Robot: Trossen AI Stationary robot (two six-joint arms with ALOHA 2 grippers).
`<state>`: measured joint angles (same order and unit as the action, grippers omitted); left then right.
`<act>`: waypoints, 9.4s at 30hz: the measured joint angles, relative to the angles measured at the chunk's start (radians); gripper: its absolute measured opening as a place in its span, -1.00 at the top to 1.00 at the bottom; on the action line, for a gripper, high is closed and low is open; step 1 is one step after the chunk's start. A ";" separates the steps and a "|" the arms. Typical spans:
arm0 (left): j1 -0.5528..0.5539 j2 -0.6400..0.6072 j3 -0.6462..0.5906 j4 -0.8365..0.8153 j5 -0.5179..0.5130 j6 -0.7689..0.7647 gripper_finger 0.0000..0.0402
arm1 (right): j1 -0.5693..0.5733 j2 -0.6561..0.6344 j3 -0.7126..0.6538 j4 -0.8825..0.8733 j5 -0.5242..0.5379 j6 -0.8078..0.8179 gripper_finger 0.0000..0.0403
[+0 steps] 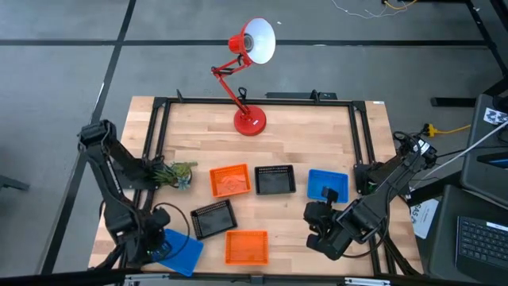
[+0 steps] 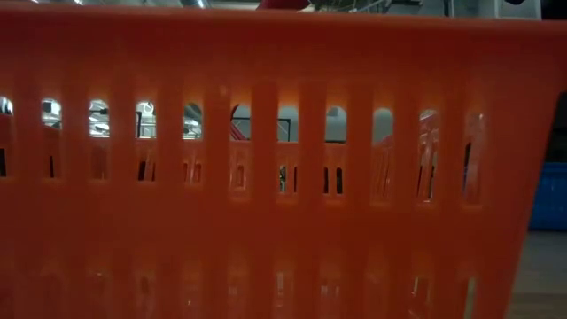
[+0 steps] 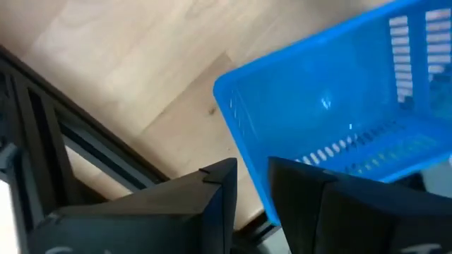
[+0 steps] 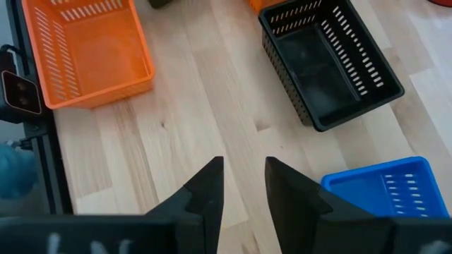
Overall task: Stack baskets by color
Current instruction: Stack the left blue bin on the right blue bins
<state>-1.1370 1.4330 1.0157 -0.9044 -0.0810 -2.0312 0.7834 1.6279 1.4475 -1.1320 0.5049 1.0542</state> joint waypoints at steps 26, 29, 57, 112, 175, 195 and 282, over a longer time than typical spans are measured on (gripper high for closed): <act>-0.002 0.255 0.000 0.105 -0.047 -0.032 0.64 | 0.000 0.000 0.000 -0.001 0.000 -0.014 0.49; -0.002 0.284 0.000 0.104 -0.047 -0.047 0.64 | 0.000 0.000 0.000 -0.001 0.000 -0.015 0.49; 0.283 0.097 0.277 0.022 -0.444 0.355 1.00 | 0.040 0.000 0.000 0.006 -0.169 -0.028 0.49; 0.903 0.861 0.879 0.623 0.050 1.283 0.62 | 0.373 -0.001 0.035 -0.062 -0.396 0.358 0.49; 0.269 -0.615 -0.296 0.219 -0.889 1.317 0.74 | 0.046 0.072 0.035 0.247 -0.263 -0.121 0.49; 0.915 -1.066 -0.802 1.015 -0.077 2.116 1.00 | -0.027 0.072 0.035 0.254 -0.259 -0.147 0.49; 1.045 -1.419 -1.008 0.942 -0.059 2.140 0.99 | -0.391 0.072 0.034 0.210 -0.337 -0.482 0.49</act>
<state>-0.0917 0.0135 0.0074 0.0380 -0.1398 0.1089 0.3920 1.7000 1.4818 -0.9219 0.1677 0.5718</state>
